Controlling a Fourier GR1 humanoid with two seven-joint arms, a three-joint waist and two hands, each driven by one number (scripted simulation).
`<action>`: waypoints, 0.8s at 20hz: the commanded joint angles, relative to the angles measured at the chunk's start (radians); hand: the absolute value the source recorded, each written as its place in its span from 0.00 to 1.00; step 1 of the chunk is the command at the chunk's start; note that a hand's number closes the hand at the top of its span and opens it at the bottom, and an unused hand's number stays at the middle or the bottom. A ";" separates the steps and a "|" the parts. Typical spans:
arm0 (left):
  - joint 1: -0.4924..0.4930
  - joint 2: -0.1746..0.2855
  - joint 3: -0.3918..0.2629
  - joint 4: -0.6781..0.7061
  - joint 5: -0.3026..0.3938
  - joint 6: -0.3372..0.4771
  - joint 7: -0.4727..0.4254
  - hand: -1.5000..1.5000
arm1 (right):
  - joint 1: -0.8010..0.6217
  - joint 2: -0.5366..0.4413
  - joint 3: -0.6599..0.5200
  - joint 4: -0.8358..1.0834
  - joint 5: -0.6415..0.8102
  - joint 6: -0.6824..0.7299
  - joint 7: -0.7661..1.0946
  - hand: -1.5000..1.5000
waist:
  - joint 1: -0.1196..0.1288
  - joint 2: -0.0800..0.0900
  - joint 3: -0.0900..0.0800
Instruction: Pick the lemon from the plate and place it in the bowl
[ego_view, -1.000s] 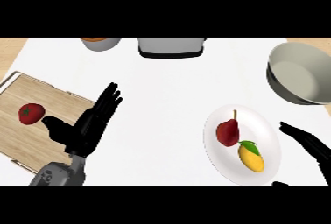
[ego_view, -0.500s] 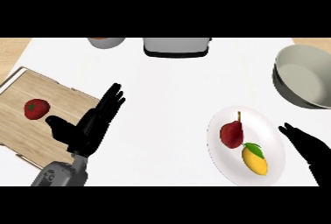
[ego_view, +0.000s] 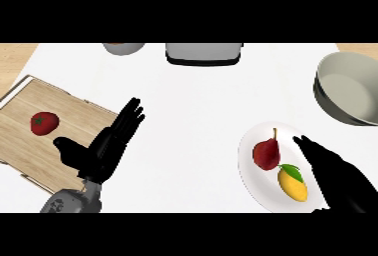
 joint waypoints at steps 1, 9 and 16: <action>0.006 -0.028 -0.002 0.021 -0.035 0.001 -0.012 0.50 | -0.048 0.054 0.005 0.084 0.011 0.070 0.080 0.00 | -0.011 -0.001 0.001; 0.014 -0.026 0.035 0.000 -0.032 -0.022 0.005 0.50 | -0.064 0.076 -0.012 0.183 0.003 0.131 0.102 0.00 | -0.012 -0.002 0.001; 0.022 -0.067 0.036 -0.013 -0.086 -0.025 0.023 0.50 | -0.019 0.142 0.050 0.187 0.123 0.122 0.070 0.00 | -0.015 -0.003 0.002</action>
